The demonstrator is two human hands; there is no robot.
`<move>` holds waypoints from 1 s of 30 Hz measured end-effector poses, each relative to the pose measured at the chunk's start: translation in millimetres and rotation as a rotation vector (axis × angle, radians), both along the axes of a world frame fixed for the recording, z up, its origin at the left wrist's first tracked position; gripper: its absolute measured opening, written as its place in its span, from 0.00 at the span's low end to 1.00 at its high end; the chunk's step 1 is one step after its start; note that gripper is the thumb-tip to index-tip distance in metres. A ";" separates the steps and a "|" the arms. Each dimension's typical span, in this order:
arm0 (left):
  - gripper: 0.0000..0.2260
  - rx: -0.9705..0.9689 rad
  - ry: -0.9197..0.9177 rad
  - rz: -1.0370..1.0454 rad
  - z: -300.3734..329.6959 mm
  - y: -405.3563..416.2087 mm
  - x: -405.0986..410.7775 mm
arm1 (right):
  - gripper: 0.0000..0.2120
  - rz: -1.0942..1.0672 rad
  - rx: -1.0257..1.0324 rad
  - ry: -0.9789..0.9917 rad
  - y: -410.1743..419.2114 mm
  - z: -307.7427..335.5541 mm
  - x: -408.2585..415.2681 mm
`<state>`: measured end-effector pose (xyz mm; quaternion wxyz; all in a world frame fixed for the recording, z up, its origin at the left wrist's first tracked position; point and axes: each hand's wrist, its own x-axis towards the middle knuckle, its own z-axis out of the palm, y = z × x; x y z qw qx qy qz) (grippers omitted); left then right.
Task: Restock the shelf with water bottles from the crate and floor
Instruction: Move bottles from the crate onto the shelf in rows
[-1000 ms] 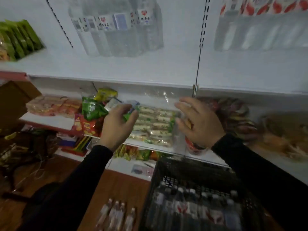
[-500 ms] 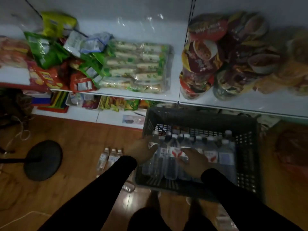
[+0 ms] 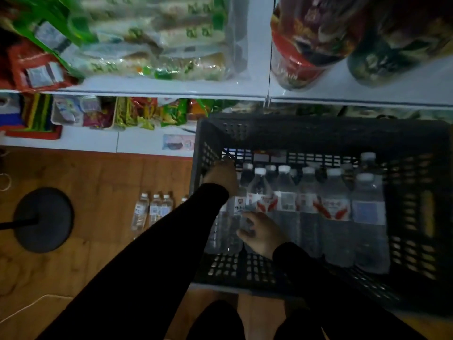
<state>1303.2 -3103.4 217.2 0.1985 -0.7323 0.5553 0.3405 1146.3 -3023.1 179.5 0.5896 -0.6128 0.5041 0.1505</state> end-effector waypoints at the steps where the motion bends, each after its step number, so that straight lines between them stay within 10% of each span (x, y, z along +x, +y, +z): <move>1: 0.19 -0.002 -0.007 -0.001 -1.7 -4.2 1.1 | 0.27 -0.021 -0.005 -0.012 -0.8 -0.3 -3.6; 11: 0.11 -0.188 0.272 -0.043 79.2 0.8 4.5 | 0.47 -0.215 0.144 -0.189 -10.3 60.5 -5.8; 15: 0.16 -0.325 0.425 0.071 139.3 -0.5 13.8 | 0.32 -0.376 0.015 -0.281 -24.4 101.4 -4.4; 23: 0.16 -0.528 0.822 0.491 253.7 2.9 18.3 | 0.46 -0.217 -0.211 -0.324 -82.0 219.3 -27.0; 30: 0.22 -0.535 1.026 0.382 356.2 20.7 29.7 | 0.30 -0.058 -0.408 -0.519 -115.6 345.8 -14.1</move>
